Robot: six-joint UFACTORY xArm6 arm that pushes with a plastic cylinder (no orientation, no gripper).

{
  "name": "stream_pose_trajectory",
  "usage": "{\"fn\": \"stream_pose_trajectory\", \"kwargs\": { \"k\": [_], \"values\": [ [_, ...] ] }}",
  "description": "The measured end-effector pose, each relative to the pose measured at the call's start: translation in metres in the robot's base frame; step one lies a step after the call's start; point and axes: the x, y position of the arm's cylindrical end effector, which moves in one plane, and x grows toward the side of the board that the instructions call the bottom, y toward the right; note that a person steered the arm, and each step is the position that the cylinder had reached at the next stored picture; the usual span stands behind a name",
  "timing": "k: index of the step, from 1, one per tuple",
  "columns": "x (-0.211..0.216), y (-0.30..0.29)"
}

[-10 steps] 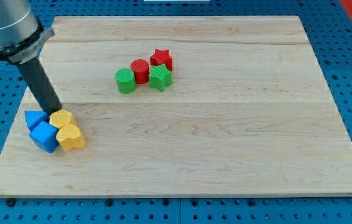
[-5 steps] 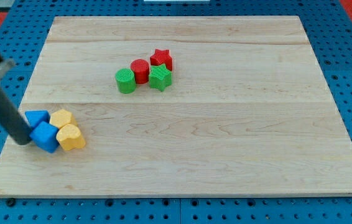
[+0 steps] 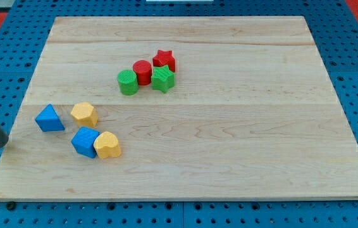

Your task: Place the yellow hexagon at the bottom of the green circle

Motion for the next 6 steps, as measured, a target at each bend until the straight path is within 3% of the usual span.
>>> {"fn": "stream_pose_trajectory", "kwargs": {
  "k": [2, 4, 5, 6],
  "values": [
    [-0.029, 0.062],
    [-0.051, 0.179],
    [-0.044, 0.187],
    [-0.042, 0.247]
  ]
}}
